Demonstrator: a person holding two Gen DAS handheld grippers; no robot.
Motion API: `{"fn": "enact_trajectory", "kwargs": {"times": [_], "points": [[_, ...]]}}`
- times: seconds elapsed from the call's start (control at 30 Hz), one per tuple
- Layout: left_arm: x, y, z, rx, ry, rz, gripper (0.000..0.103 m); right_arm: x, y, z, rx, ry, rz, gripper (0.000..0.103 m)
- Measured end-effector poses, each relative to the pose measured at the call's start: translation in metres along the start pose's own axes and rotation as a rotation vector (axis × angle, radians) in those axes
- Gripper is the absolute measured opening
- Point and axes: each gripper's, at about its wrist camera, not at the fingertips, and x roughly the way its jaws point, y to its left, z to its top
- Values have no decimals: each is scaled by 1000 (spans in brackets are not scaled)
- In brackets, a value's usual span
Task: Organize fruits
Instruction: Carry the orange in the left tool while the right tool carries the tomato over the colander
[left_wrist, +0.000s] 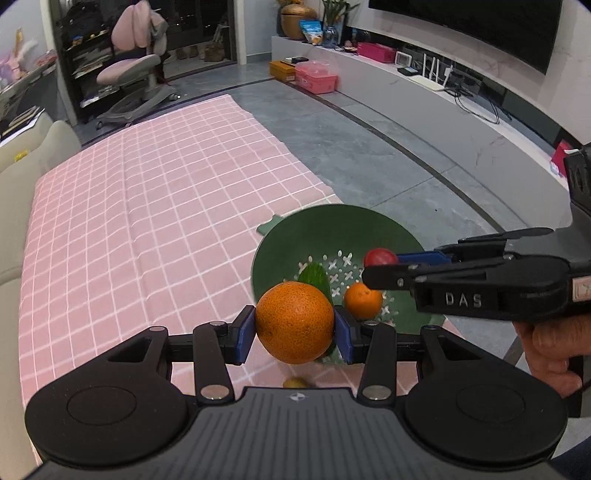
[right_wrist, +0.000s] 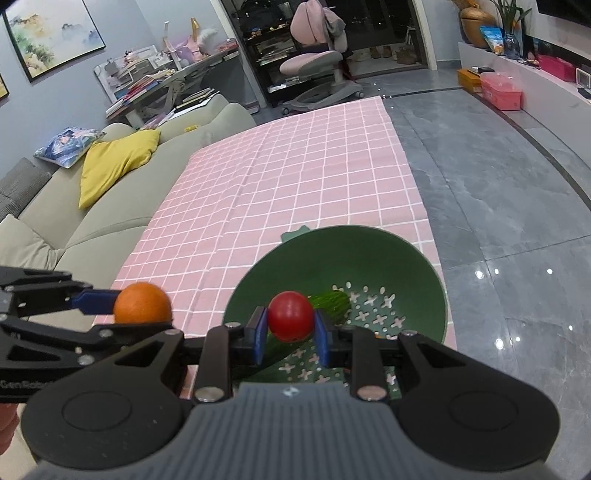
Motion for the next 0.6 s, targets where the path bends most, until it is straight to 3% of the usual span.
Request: {"fn": "enact_trajectory", "kwargs": {"times": [0.4, 0.6], "points": [[78, -22, 32, 194, 98, 80, 50, 38, -33, 7, 113, 23, -96, 23], [104, -23, 37, 201, 133, 90, 50, 53, -44, 8, 136, 32, -134, 23]]}}
